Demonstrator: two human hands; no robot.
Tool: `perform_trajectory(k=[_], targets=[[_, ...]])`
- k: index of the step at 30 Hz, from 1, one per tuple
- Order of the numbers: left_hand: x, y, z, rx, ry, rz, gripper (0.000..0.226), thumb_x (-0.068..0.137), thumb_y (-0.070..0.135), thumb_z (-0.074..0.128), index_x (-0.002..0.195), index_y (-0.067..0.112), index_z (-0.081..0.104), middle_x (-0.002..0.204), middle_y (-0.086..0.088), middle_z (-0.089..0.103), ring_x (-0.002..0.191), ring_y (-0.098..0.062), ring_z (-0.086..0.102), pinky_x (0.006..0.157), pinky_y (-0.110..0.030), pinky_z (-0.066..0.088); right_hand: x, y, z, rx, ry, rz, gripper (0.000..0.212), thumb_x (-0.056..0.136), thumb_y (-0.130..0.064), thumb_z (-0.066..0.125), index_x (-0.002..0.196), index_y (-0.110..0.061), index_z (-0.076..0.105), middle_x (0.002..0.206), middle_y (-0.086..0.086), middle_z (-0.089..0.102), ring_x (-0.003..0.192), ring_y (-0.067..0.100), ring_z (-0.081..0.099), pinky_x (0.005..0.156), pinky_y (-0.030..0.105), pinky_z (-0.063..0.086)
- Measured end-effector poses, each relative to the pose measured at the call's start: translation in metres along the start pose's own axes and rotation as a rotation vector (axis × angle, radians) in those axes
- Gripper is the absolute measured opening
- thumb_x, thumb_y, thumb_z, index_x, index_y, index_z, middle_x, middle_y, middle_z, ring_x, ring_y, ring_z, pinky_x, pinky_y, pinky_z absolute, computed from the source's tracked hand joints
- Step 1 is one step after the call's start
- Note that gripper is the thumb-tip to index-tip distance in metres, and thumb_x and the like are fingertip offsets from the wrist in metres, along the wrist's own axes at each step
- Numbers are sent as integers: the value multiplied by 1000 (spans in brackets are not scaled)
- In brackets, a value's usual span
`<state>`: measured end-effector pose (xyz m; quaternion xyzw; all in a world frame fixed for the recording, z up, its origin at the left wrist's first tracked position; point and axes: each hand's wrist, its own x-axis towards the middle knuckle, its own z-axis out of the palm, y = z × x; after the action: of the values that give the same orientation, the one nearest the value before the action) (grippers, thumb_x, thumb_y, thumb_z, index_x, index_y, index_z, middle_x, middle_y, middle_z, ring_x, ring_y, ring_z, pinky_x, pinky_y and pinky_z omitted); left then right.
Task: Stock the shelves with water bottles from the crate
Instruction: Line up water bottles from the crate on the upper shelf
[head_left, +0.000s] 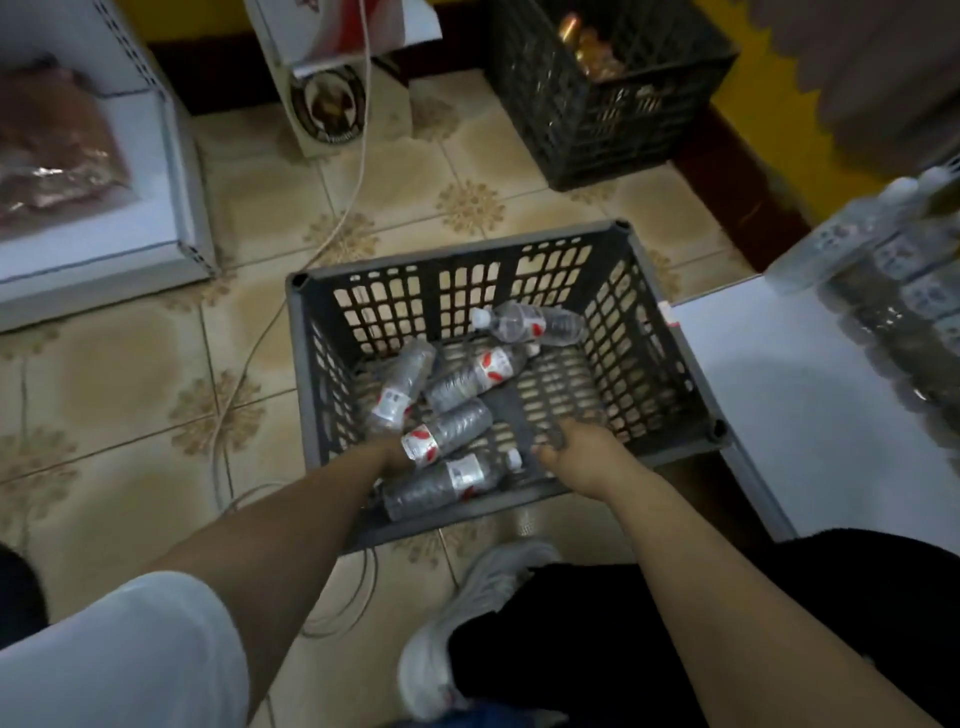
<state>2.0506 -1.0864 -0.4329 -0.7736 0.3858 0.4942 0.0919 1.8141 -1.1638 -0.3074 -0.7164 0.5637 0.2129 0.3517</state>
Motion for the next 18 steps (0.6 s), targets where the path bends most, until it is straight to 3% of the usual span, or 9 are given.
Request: perform_trajectory(k=[4, 7, 11, 15, 18], targets=[[25, 2, 6, -58, 93, -138, 57, 91, 30, 65, 138, 2, 49, 139, -17, 52, 126, -32, 51, 102, -33, 40, 10, 7, 17, 12, -2, -25, 51, 94, -45, 53, 133, -12, 51, 131, 12, 60, 120, 30, 55, 98, 35, 46], [34, 8, 7, -78, 128, -194, 66, 88, 29, 68, 142, 1, 40, 138, -18, 50, 126, -30, 50, 101, -30, 40, 11, 5, 14, 93, -10, -38, 51, 96, -42, 53, 139, -15, 49, 132, 11, 59, 123, 29, 53, 98, 32, 44], [42, 10, 17, -45, 196, -251, 52, 90, 25, 63, 134, 0, 49, 124, -18, 58, 114, -31, 57, 95, -33, 45, 12, 7, 11, 133, 11, -49, 49, 96, -41, 54, 139, -19, 50, 132, 6, 60, 122, 25, 54, 97, 30, 43], [46, 15, 19, -36, 175, -279, 62, 93, 30, 61, 141, -1, 39, 135, -20, 51, 120, -32, 52, 98, -33, 43, 16, 8, 12, 116, -1, -41, 51, 96, -44, 52, 140, -19, 49, 133, 6, 60, 123, 25, 54, 99, 32, 44], [45, 23, 16, 33, 126, -262, 52, 98, 23, 53, 141, -4, 40, 142, -22, 46, 128, -32, 48, 102, -33, 39, 18, 5, 12, 107, -32, -36, 56, 97, -46, 50, 145, -18, 44, 139, 6, 55, 127, 25, 50, 103, 34, 42]])
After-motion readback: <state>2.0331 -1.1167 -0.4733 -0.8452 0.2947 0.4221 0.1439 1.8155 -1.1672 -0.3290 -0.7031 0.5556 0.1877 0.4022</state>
